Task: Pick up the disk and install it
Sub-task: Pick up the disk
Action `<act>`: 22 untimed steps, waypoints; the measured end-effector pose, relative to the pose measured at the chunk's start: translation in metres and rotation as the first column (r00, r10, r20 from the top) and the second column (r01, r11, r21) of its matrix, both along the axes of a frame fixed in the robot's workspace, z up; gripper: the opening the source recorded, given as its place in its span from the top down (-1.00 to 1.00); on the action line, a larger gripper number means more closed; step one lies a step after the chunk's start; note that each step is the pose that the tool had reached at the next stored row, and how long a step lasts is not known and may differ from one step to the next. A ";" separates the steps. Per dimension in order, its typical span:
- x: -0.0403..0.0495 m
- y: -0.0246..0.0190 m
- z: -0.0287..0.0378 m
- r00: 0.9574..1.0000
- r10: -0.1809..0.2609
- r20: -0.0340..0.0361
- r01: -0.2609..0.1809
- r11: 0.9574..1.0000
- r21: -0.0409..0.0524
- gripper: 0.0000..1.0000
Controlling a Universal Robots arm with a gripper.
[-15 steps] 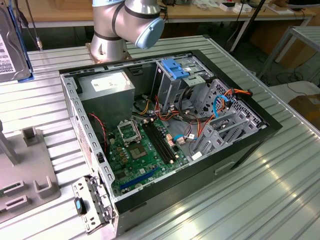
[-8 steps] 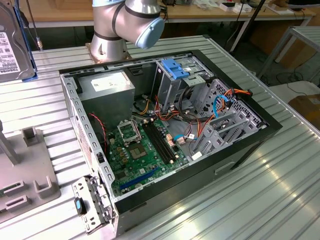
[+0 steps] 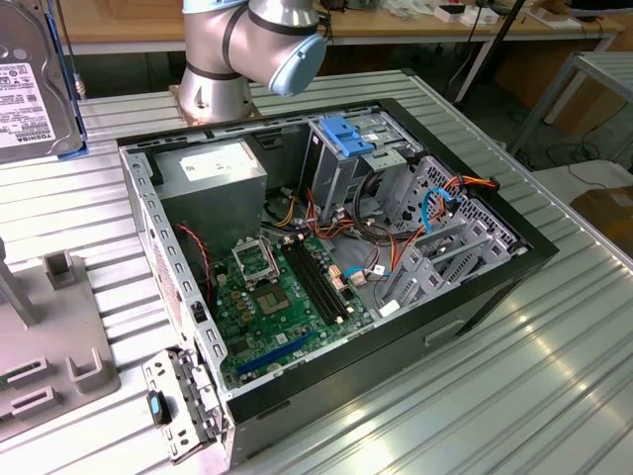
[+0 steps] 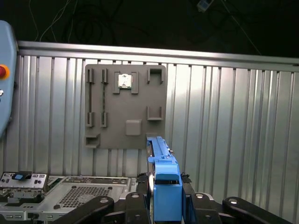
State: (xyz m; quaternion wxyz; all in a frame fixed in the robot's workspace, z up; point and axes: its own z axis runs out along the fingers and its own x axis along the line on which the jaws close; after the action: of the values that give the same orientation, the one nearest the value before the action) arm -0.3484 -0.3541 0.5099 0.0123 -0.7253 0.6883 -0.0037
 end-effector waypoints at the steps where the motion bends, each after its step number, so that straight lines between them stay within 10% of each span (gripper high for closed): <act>1: 0.0000 0.0000 0.0000 1.000 0.000 0.000 0.000 1.000 0.000 0.27; 11: 0.0235 0.0001 0.0000 1.000 0.000 0.000 0.000 1.000 0.000 0.27; 22: 0.0769 0.0002 0.0000 1.000 0.000 0.000 0.000 1.000 0.000 0.27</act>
State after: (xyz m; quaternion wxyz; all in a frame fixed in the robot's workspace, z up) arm -0.2715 -0.3540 0.5099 0.0123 -0.7253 0.6883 -0.0037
